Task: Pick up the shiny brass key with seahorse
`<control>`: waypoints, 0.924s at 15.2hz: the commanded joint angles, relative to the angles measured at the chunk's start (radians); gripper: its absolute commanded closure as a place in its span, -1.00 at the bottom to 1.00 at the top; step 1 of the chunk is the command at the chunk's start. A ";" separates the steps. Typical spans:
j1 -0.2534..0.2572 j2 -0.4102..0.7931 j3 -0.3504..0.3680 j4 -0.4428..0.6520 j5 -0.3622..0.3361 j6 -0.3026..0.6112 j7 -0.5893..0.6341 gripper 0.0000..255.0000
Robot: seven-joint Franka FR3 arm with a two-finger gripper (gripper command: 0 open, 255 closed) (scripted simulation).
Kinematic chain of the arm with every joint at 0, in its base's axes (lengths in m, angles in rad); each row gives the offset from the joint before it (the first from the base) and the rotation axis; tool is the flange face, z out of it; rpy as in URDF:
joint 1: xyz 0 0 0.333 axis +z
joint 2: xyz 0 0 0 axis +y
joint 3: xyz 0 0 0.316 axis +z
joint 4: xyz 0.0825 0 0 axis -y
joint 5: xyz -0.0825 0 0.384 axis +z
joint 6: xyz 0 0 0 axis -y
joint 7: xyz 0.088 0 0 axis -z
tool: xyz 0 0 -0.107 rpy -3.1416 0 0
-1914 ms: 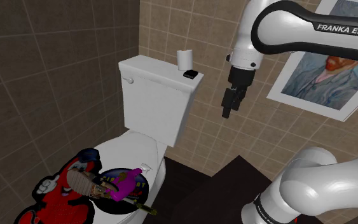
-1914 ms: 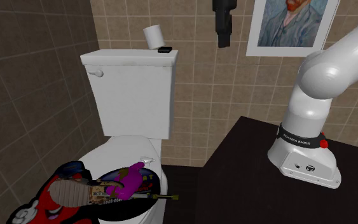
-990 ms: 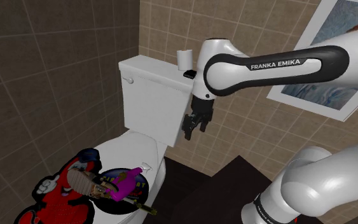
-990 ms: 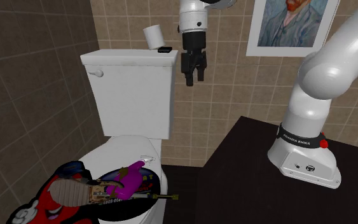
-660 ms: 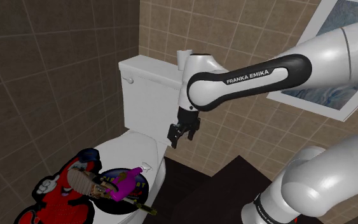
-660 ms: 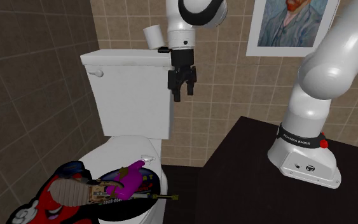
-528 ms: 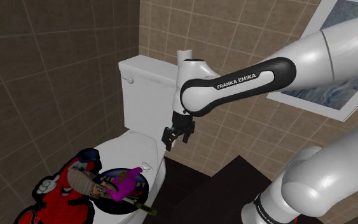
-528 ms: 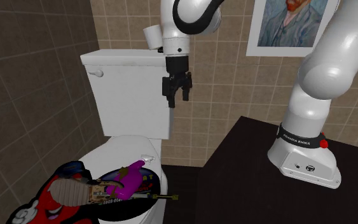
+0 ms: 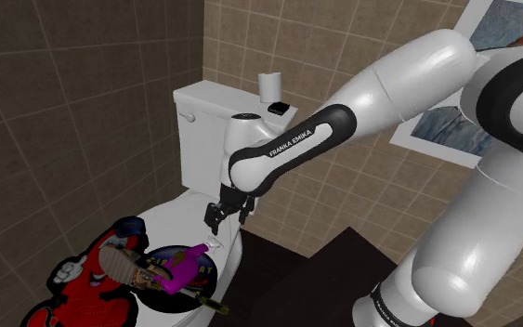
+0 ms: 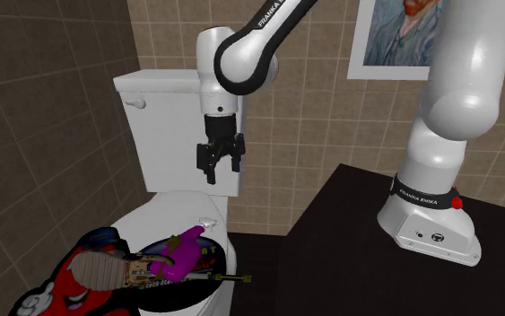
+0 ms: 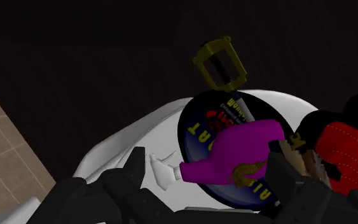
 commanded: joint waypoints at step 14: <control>0.184 0.601 -0.111 0.453 -0.191 0.186 0.284 -1.00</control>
